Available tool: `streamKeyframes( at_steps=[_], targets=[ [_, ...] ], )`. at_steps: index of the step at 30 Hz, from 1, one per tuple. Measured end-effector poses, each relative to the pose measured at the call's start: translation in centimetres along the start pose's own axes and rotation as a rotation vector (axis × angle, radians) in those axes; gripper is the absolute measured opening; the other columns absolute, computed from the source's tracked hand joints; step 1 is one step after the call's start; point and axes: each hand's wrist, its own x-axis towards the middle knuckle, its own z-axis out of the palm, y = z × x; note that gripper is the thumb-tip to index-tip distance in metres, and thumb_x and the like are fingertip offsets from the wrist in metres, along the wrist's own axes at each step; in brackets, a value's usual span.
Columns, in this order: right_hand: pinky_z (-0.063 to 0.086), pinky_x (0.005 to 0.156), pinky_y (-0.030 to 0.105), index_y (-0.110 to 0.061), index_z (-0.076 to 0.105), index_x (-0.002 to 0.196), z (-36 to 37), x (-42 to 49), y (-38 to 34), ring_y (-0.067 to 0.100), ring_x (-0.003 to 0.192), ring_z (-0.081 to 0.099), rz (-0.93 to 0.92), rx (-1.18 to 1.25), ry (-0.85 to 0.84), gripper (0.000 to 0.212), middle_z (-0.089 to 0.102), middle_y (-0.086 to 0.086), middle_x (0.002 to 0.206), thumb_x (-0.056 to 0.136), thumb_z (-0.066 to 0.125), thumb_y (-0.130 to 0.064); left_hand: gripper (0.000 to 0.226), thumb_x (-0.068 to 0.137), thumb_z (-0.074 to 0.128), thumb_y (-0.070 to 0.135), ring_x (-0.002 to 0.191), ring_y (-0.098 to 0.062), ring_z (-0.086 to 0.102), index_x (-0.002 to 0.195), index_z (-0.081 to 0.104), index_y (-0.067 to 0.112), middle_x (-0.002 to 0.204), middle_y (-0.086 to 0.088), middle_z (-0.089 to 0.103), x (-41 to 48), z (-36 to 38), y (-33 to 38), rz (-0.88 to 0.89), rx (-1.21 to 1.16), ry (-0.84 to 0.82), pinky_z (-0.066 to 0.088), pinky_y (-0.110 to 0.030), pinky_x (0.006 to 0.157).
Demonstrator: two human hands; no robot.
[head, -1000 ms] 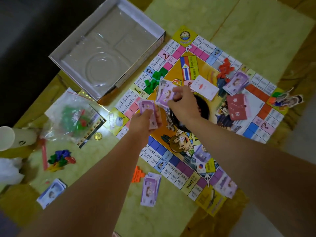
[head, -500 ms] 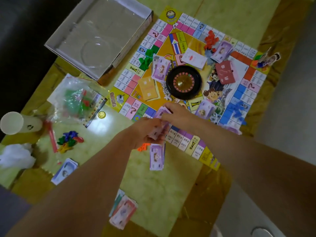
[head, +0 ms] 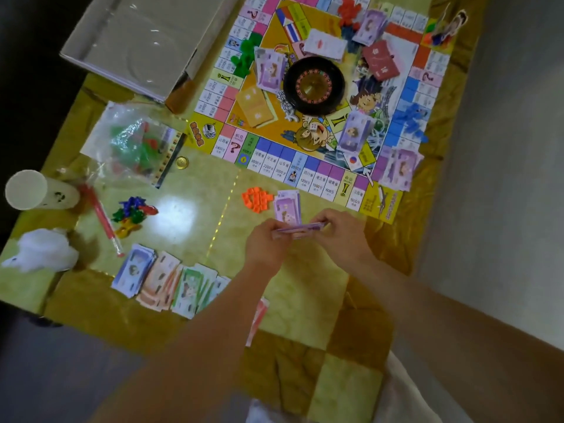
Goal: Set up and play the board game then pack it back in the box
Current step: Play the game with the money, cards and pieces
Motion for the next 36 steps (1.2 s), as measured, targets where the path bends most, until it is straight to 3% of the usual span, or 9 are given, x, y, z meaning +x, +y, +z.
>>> streamKeyframes(
  at_steps=[4,7,14,17,20,24,28,33,36],
  targets=[
    [0.031,0.053,0.012,-0.008,0.069,0.086,1.4,-1.9,1.9,-0.004,0.052,0.047,0.024,0.093,-0.004,0.006,0.046,-0.017,0.053,0.082,0.068,-0.003,0.018,0.084,0.055,-0.004,0.074,-0.016,0.052,0.096,0.060,0.008,0.094,-0.009,0.058,-0.8,2.1,-2.1,0.081,0.087,0.082,0.036,-0.014,0.058],
    [0.036,0.060,0.015,-0.010,0.068,0.090,2.7,-2.5,2.9,0.001,0.061,0.050,0.035,0.117,-0.046,0.011,0.056,-0.014,0.067,0.083,0.067,-0.001,0.031,0.081,0.051,-0.010,0.100,-0.025,0.045,0.107,0.059,0.004,0.111,-0.014,0.048,-1.5,4.1,-3.4,0.143,0.183,0.126,0.033,-0.020,0.080],
    [0.036,0.054,0.011,-0.009,0.068,0.083,1.9,-2.7,3.7,0.000,0.056,0.045,-0.010,0.138,-0.031,0.009,0.050,-0.013,0.067,0.083,0.067,-0.001,0.029,0.086,0.058,0.011,0.112,-0.032,0.038,0.114,0.062,0.015,0.117,-0.010,0.054,-2.6,5.0,-3.7,0.195,0.522,0.200,0.026,-0.033,0.084],
    [0.033,0.055,0.013,-0.011,0.068,0.090,0.3,-2.3,3.2,-0.002,0.060,0.047,-0.062,0.084,-0.098,0.005,0.050,-0.014,0.064,0.086,0.066,-0.009,0.017,0.089,0.058,0.018,0.097,-0.029,0.054,0.106,0.060,0.013,0.099,-0.007,0.066,-2.8,4.0,-2.1,0.267,0.494,0.186,0.031,-0.032,0.072],
    [0.036,0.079,0.026,-0.019,0.065,0.093,-1.5,-0.8,2.6,0.008,0.088,0.051,-0.082,-0.025,-0.035,0.010,0.062,-0.008,0.085,0.084,0.066,-0.014,0.011,0.092,0.058,0.020,0.071,-0.026,0.061,0.102,0.056,0.015,0.086,-0.007,0.070,-2.3,3.4,-0.3,0.299,0.376,0.084,0.037,-0.028,0.056],
    [0.051,0.075,0.029,-0.012,0.061,0.096,-4.2,0.5,1.7,0.016,0.091,0.065,-0.032,0.163,-0.122,0.010,0.068,0.003,0.094,0.089,0.061,-0.004,0.007,0.091,0.052,0.021,0.064,-0.017,0.065,0.093,0.059,0.018,0.076,0.002,0.071,-1.0,3.5,2.3,0.156,0.270,-0.079,0.056,-0.037,0.060],
    [0.053,0.084,0.043,-0.017,0.059,0.096,-6.7,1.8,2.2,0.022,0.095,0.064,-0.090,0.073,-0.288,0.012,0.067,0.005,0.098,0.091,0.060,-0.006,0.029,0.090,0.057,0.034,0.053,-0.011,0.046,0.084,0.070,0.009,0.061,0.000,0.056,0.1,3.2,5.2,0.125,0.398,-0.244,0.032,-0.023,0.049],
    [0.051,0.085,0.039,-0.020,0.060,0.096,-8.1,2.5,1.9,0.019,0.096,0.063,-0.093,0.130,-0.426,0.016,0.067,0.003,0.101,0.091,0.059,-0.005,0.023,0.095,0.054,0.021,0.070,-0.026,0.064,0.091,0.065,0.001,0.082,-0.015,0.069,-0.3,4.5,6.8,-0.176,-0.078,-0.538,0.054,-0.035,0.071],
    [0.045,0.090,0.035,-0.025,0.049,0.129,-8.5,2.7,2.2,0.017,0.118,0.051,-0.066,0.155,-0.370,0.047,0.057,0.002,0.122,0.088,0.064,-0.009,0.028,0.100,0.043,0.015,0.058,-0.020,0.064,0.085,0.064,0.004,0.070,-0.008,0.066,0.4,6.2,7.9,-0.297,-0.166,-0.403,0.057,-0.031,0.062]
  ],
)
